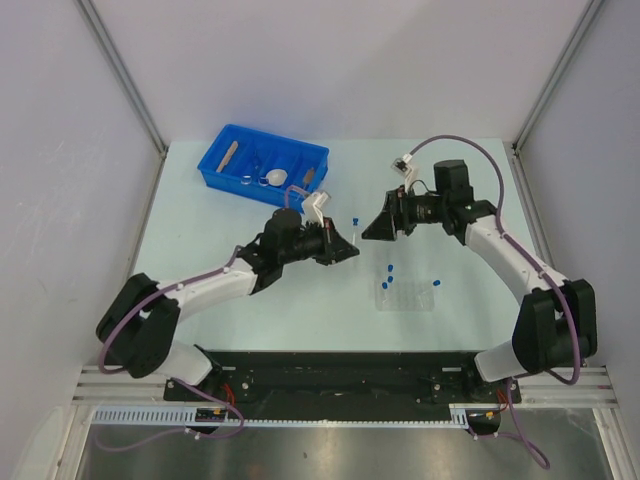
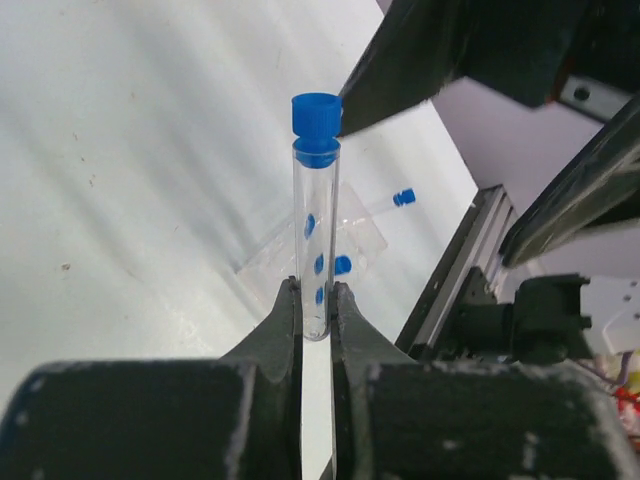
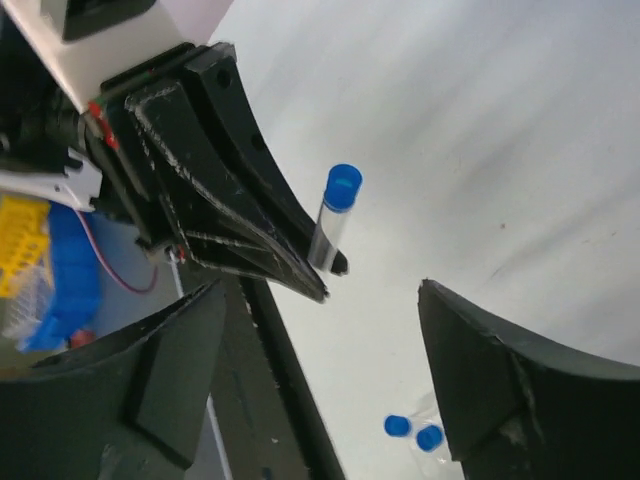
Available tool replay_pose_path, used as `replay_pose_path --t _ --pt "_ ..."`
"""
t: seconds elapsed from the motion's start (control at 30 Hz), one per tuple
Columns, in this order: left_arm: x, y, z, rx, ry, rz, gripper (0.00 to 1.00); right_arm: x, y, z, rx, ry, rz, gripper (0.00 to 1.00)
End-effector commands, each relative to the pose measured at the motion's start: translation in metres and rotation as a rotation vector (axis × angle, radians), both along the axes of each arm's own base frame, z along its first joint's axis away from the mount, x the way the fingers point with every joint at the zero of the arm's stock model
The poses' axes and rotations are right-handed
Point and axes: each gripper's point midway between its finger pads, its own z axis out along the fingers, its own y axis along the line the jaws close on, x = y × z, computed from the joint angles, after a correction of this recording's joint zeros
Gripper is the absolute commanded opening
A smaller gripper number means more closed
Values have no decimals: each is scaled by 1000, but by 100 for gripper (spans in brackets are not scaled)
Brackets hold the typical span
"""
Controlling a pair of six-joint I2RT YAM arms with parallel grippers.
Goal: Organize the chemistry lab equipment
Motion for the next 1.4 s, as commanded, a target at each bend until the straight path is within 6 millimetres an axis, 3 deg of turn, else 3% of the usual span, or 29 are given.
replay_pose_path --t 0.0,0.2,0.43,0.6,0.93,1.03,1.17,1.27,1.37 --pt "-28 17 13 76 -182 -156 2 -25 -19 27 33 -230 169 89" --pt "-61 28 12 124 -260 -325 2 -48 -12 33 113 -202 285 92" --pt "-70 33 15 164 -304 -362 3 -65 13 31 128 -109 357 86" --pt "-73 29 18 182 -318 -385 3 -68 24 23 114 -58 369 61" --pt "-79 16 23 177 -337 -424 3 -69 32 9 66 -29 371 51" --pt "-80 16 18 193 -315 -431 3 -73 35 7 58 -29 388 40" --pt "-79 15 18 197 -310 -420 3 -76 37 9 51 -52 413 14" --pt "-76 18 17 212 -305 -392 8 -74 33 9 16 -112 417 7" --pt "-69 26 17 236 -305 -324 34 -72 22 3 -72 -183 399 6"
